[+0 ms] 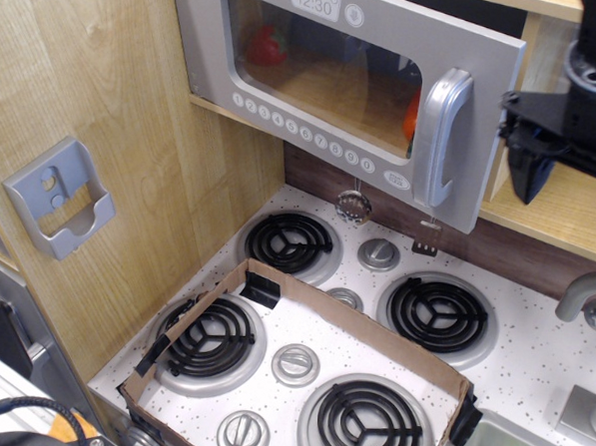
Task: Open microwave
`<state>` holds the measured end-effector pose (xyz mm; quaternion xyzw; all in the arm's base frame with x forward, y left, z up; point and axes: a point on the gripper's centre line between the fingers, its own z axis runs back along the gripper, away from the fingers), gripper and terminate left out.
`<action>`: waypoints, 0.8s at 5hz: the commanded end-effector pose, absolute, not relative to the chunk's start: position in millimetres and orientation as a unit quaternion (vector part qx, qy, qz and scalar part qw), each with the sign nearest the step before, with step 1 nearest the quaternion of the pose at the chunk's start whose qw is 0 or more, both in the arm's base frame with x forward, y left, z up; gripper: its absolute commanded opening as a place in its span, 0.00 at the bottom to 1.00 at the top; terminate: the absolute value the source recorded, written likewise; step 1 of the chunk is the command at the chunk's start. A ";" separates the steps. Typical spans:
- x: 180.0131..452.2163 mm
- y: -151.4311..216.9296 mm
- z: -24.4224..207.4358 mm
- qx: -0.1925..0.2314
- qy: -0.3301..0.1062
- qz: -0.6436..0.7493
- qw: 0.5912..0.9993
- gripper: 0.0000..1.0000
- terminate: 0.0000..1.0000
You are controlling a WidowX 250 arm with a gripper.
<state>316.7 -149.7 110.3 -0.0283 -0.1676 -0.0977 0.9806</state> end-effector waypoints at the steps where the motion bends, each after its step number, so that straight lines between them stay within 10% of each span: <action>1: 364.3 -159.2 123.2 -0.022 -0.215 -0.210 0.953 1.00 0.00; 4: 378.0 -110.9 105.3 -0.018 -0.225 -0.244 0.943 1.00 0.00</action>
